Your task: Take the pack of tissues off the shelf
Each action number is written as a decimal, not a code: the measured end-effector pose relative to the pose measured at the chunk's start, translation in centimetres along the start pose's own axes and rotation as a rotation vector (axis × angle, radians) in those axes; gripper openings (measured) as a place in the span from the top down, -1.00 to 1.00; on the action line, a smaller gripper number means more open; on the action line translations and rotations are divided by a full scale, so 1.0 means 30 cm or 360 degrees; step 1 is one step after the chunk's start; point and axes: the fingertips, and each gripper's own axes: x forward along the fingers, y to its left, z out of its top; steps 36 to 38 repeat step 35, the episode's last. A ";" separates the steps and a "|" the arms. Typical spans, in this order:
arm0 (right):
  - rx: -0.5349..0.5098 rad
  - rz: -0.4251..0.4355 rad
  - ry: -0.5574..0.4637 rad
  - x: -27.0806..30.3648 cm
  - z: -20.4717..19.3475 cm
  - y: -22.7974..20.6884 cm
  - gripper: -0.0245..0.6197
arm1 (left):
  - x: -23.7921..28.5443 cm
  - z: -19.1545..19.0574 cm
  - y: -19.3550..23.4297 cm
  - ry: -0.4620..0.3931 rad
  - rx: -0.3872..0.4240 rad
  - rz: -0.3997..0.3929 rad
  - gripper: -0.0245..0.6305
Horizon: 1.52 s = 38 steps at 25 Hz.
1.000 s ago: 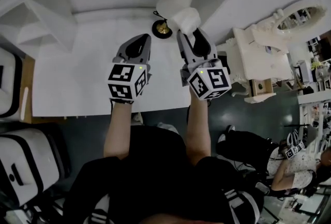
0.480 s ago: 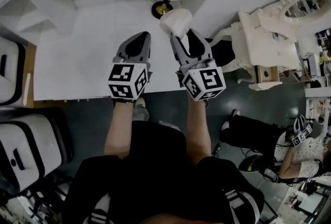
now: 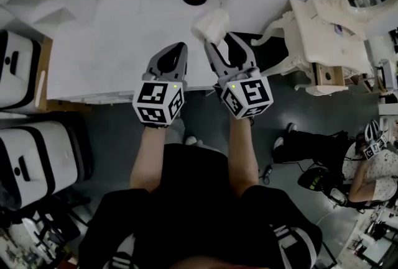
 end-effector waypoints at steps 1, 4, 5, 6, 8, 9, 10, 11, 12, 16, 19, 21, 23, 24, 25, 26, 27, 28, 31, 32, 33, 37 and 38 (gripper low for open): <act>0.0000 0.0009 0.0001 -0.022 -0.005 0.010 0.29 | -0.021 -0.009 -0.014 -0.0004 0.0000 0.0012 0.89; -0.0006 0.0038 0.0001 -0.081 -0.012 0.044 0.29 | -0.084 -0.029 -0.050 -0.0023 -0.0002 0.0048 0.89; -0.0010 0.0048 0.0002 -0.096 -0.013 0.053 0.29 | -0.100 -0.032 -0.058 -0.0032 -0.0002 0.0060 0.89; -0.0015 0.0058 0.0001 -0.108 -0.013 0.061 0.29 | -0.113 -0.031 -0.067 -0.0041 -0.0001 0.0070 0.89; -0.0032 0.0077 -0.0003 -0.128 -0.008 0.078 0.29 | -0.135 -0.025 -0.084 -0.0060 0.0008 0.0083 0.89; -0.0045 0.0086 -0.0006 -0.137 -0.004 0.086 0.29 | -0.144 -0.020 -0.093 -0.0069 0.0014 0.0087 0.89; -0.0057 0.0093 -0.0010 -0.143 0.002 0.093 0.29 | -0.152 -0.014 -0.101 -0.0078 0.0021 0.0089 0.89; -0.0065 0.0098 -0.0017 -0.148 0.008 0.097 0.29 | -0.158 -0.008 -0.108 -0.0085 0.0029 0.0091 0.89; -0.0069 0.0102 -0.0023 -0.150 0.013 0.100 0.29 | -0.161 -0.002 -0.113 -0.0092 0.0035 0.0093 0.89; -0.0062 0.0117 -0.0035 -0.153 0.025 0.107 0.29 | -0.171 0.011 -0.119 -0.0102 0.0054 0.0116 0.89; -0.0055 0.0115 -0.0043 -0.158 0.030 0.108 0.29 | -0.176 0.014 -0.124 -0.0099 0.0070 0.0121 0.89; -0.0049 0.0110 -0.0044 -0.156 0.029 0.095 0.29 | -0.164 0.012 -0.127 -0.0094 0.0074 0.0118 0.89; -0.0041 0.0107 -0.0045 -0.150 0.028 0.074 0.29 | -0.145 0.011 -0.132 -0.0088 0.0075 0.0117 0.89; -0.0037 0.0105 -0.0047 -0.148 0.029 0.064 0.29 | -0.136 0.013 -0.134 -0.0085 0.0077 0.0116 0.89; -0.0032 0.0102 -0.0050 -0.146 0.031 0.055 0.29 | -0.129 0.014 -0.136 -0.0082 0.0079 0.0114 0.89; -0.0026 0.0099 -0.0052 -0.145 0.031 0.049 0.29 | -0.125 0.015 -0.136 -0.0079 0.0082 0.0113 0.89; -0.0020 0.0097 -0.0054 -0.143 0.030 0.045 0.29 | -0.122 0.015 -0.134 -0.0076 0.0083 0.0114 0.89; -0.0015 0.0096 -0.0055 -0.139 0.029 0.042 0.29 | -0.119 0.014 -0.130 -0.0073 0.0082 0.0116 0.89; -0.0006 0.0097 -0.0050 -0.124 0.020 0.029 0.29 | -0.109 0.010 -0.117 -0.0065 0.0079 0.0127 0.89; -0.0005 0.0096 -0.0046 -0.119 0.016 0.024 0.29 | -0.104 0.008 -0.113 -0.0061 0.0077 0.0130 0.89; -0.0004 0.0094 -0.0042 -0.114 0.012 0.020 0.29 | -0.101 0.005 -0.109 -0.0057 0.0076 0.0132 0.89; 0.0000 0.0093 -0.0035 -0.104 0.002 0.012 0.29 | -0.094 -0.001 -0.100 -0.0047 0.0074 0.0136 0.89; 0.0000 0.0093 -0.0035 -0.104 0.002 0.012 0.29 | -0.094 -0.001 -0.100 -0.0047 0.0074 0.0136 0.89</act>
